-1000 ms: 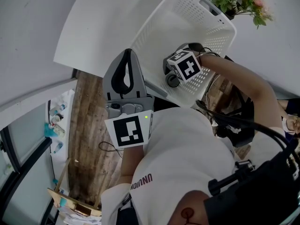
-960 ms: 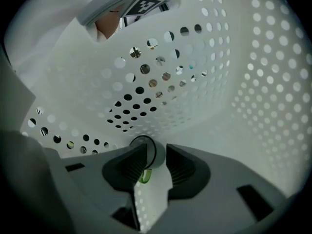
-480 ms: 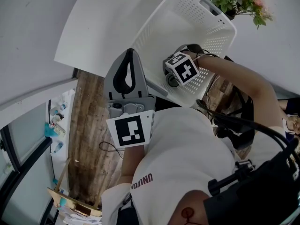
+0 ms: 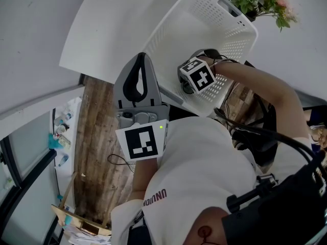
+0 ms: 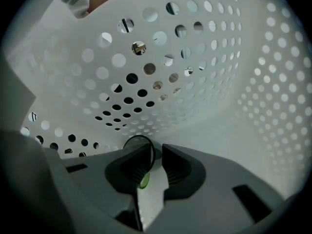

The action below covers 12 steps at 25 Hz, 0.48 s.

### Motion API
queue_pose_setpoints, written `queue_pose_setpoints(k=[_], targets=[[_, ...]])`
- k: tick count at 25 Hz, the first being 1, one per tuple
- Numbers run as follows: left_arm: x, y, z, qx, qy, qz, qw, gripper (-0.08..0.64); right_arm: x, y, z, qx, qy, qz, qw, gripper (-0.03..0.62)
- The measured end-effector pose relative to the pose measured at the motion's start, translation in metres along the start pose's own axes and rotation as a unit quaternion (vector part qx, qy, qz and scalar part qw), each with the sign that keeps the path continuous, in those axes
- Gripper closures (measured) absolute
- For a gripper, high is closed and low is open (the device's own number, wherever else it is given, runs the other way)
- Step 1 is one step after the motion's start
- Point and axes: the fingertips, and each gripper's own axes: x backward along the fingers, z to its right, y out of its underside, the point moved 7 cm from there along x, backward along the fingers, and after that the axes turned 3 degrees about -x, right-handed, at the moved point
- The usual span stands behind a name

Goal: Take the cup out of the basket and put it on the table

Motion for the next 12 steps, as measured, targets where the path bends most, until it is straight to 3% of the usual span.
queue_pose_setpoints(k=[12], targets=[[0.0000,-0.0015,0.0000,0.000,0.000,0.004,1.0000,0.548,-0.0006,-0.0017,-0.0011,0.018,0.016,-0.007,1.000,0.523]])
